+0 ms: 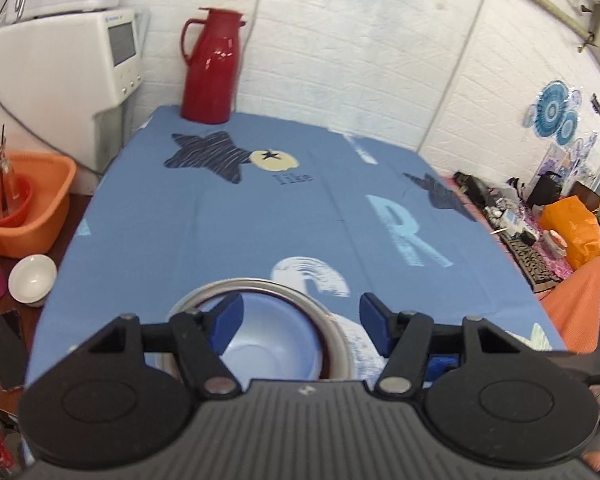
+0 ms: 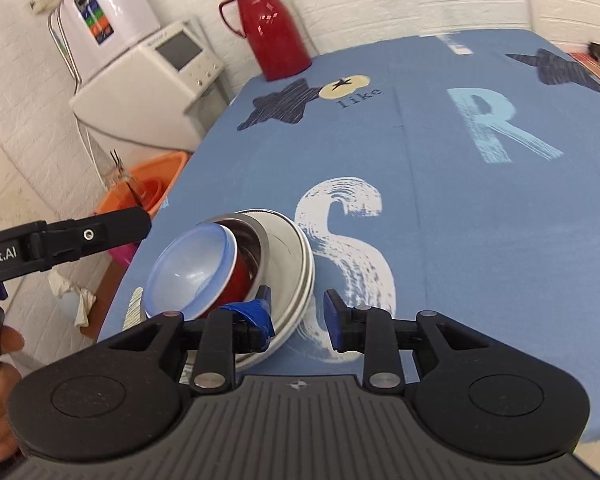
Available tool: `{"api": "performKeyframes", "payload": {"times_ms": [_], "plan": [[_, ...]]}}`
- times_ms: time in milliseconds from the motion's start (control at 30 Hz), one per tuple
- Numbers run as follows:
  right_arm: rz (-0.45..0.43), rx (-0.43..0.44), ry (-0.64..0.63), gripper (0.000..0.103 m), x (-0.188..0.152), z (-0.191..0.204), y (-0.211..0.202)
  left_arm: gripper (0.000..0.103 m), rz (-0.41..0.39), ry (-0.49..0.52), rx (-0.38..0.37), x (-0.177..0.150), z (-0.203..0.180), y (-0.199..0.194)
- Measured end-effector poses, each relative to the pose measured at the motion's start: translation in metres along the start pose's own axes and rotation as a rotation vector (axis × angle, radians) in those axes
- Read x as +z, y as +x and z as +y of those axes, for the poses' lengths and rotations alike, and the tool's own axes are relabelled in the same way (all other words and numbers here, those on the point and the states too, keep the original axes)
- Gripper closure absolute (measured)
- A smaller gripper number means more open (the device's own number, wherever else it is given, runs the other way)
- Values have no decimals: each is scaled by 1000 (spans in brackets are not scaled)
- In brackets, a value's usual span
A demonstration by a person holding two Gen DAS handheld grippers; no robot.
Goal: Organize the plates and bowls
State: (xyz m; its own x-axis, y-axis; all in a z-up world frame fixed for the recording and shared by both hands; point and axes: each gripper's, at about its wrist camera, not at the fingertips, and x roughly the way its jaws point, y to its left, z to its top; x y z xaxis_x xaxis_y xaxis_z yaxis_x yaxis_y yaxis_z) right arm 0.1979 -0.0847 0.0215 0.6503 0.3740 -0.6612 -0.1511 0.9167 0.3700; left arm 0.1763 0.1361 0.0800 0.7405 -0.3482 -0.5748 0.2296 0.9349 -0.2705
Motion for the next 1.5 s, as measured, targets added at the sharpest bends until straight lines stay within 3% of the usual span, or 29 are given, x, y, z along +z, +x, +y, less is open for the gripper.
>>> {"api": "performKeyframes", "payload": {"times_ms": [233,467,700,833,1033,1167,1500], "plan": [[-153,52,278,89,-52,-51,-30,38,-30,30,-7,-49,-57,-3],[-272,-35,368,84,-99,-79,-55,38,-2,39,5,-105,-90,-1],[-321,-91,286,82,-143,-68,-83,38,42,82,5,-171,-105,-9],[-382,-148,198,82,-162,-52,-99,38,43,97,43,-196,-106,-22],[-413,-207,137,82,-170,-44,-100,38,-9,94,84,-202,-103,-23],[-404,-290,72,81,-176,-38,-95,38,-35,94,133,-207,-103,-20],[-419,-379,50,80,-185,-37,-97,38,-22,148,165,-211,-111,-14]]}}
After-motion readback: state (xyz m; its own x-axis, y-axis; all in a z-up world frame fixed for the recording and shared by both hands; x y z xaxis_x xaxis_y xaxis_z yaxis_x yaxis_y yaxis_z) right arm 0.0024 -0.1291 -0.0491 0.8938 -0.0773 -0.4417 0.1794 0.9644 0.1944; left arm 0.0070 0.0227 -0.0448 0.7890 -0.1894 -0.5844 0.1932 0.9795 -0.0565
